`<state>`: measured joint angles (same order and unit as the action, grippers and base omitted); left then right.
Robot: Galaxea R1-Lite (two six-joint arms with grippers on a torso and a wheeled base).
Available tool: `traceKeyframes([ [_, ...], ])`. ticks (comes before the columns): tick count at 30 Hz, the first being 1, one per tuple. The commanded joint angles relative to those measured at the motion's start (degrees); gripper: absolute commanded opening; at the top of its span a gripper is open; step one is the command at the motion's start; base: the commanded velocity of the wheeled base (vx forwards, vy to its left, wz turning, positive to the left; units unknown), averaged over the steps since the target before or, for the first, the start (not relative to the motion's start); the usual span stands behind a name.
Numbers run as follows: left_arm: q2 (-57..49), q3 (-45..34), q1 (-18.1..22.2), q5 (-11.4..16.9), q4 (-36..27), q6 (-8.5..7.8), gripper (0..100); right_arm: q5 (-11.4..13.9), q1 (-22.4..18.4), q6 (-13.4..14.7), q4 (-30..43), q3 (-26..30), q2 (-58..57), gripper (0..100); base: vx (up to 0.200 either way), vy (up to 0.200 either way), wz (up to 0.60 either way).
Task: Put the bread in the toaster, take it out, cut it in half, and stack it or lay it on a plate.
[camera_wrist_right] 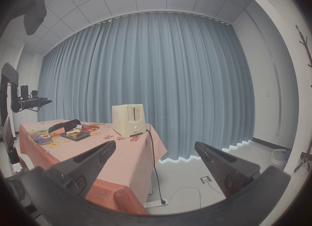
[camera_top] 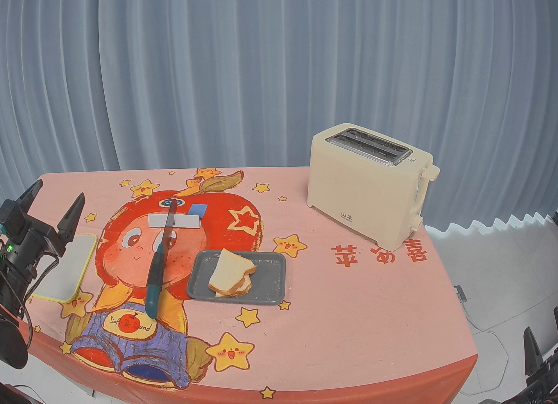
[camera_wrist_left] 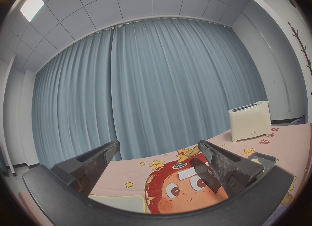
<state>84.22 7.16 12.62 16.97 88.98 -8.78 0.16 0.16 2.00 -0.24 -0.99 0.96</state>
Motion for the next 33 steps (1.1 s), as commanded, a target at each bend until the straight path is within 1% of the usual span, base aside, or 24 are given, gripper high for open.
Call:
traceKeyframes([
  [1, -2.75, -0.74, 0.13, 0.08, 1.02, -0.36, 100, 0.02, 0.02, 0.02, -0.02, 0.99, -0.96, 100, 0.0, 0.0, 0.0],
  [18, -11.98, -4.08, 0.48, -0.09, 1.02, -0.28, 100, 0.02, 0.02, 0.02, -0.02, 0.99, -0.96, 100, 0.0, 0.0, 0.0],
  [20, -12.68, -4.26, 0.39, -0.09, 1.02, 0.16, 100, 0.02, 0.02, 0.02, -0.02, 0.99, -0.96, 100, 0.0, 0.0, 0.0],
  [27, -15.85, -5.93, 0.39, -0.09, 1.02, 0.87, 100, 0.02, 0.02, 0.02, -0.02, 0.99, -0.96, 100, 0.0, 0.0, 0.0],
  [31, -17.08, -6.54, 0.39, -0.18, 1.02, 2.27, 100, 0.02, 0.02, 0.02, -0.02, 0.99, -0.96, 100, 0.0, 0.0, 0.0],
  [33, -17.69, -6.54, 0.48, -0.18, 1.02, 2.62, 100, 0.02, 0.02, 0.02, -0.02, 0.99, -0.96, 100, 0.0, 0.0, 0.0],
])
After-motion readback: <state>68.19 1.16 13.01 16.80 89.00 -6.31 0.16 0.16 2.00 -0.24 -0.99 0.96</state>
